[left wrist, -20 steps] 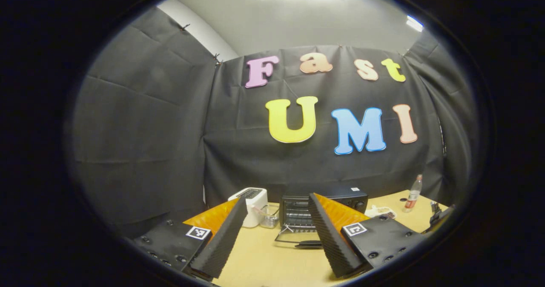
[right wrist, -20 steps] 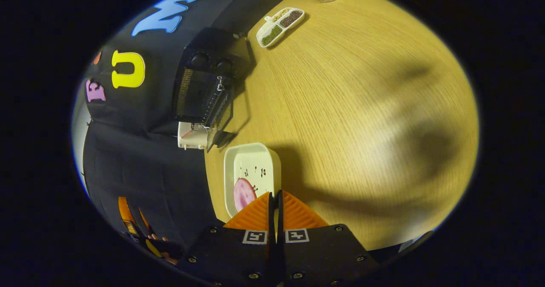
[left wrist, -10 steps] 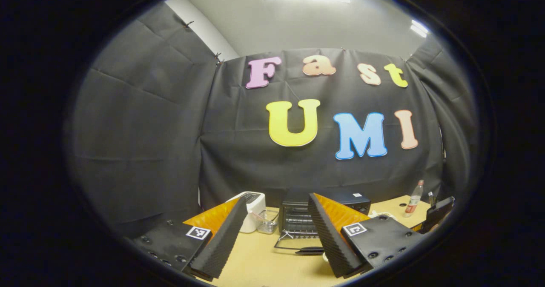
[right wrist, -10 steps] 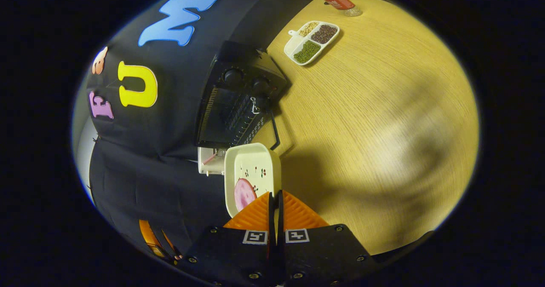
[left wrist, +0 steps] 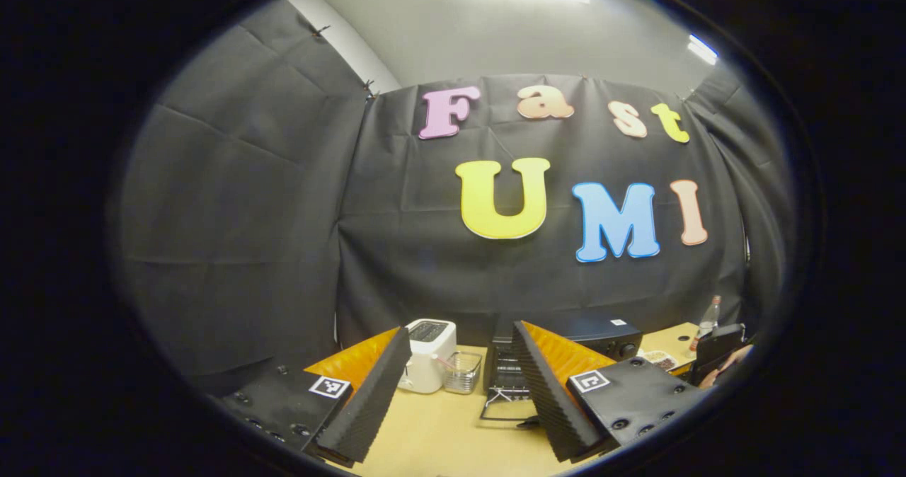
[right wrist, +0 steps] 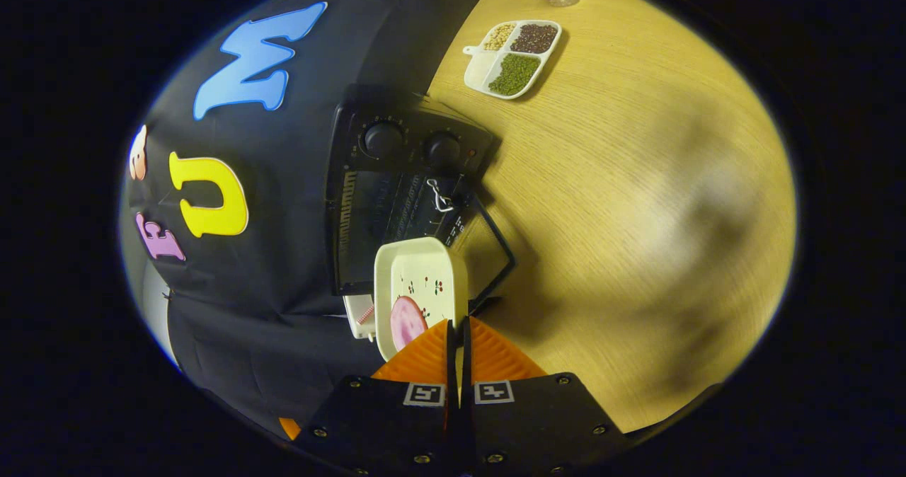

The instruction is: Open the electric oven with the left hand, put the food in, and close the electric oven.

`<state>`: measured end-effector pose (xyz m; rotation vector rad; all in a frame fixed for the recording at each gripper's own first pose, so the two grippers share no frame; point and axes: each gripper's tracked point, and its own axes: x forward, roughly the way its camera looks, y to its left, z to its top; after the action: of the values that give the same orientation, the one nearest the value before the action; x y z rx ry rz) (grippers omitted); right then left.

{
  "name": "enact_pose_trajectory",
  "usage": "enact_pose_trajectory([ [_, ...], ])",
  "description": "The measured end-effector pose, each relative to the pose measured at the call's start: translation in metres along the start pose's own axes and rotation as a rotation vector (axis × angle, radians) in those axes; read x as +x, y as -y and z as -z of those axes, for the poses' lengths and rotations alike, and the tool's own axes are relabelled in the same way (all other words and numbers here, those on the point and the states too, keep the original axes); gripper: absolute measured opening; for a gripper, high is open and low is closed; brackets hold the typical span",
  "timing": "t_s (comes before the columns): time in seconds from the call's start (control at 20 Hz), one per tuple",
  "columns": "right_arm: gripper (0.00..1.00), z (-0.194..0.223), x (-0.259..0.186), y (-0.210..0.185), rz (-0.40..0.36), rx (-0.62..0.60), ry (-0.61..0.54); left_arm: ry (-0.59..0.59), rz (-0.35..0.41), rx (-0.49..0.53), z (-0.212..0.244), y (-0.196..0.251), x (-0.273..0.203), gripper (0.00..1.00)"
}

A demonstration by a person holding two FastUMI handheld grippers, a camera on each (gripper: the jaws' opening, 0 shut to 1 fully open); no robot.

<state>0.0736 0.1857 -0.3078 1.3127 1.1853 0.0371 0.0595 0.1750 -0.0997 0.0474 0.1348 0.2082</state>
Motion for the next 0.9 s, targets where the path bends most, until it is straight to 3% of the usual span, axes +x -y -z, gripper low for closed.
enact_pose_trajectory([
  [0.55,0.01,-0.017,0.082,-0.042,-0.022,0.113,0.170,-0.034,0.009,0.003,0.026,-0.045,0.058,1.00],
  [0.65,0.01,-0.025,0.095,-0.051,-0.035,0.132,0.200,-0.039,0.009,0.001,0.027,-0.047,0.062,0.91],
  [0.85,0.01,-0.043,0.115,-0.063,-0.049,0.169,0.291,-0.055,0.011,0.017,0.031,-0.052,0.066,1.00],
  [0.9,0.01,-0.048,0.119,-0.066,-0.054,0.179,0.315,-0.059,0.010,0.021,0.031,-0.054,0.066,0.98],
])
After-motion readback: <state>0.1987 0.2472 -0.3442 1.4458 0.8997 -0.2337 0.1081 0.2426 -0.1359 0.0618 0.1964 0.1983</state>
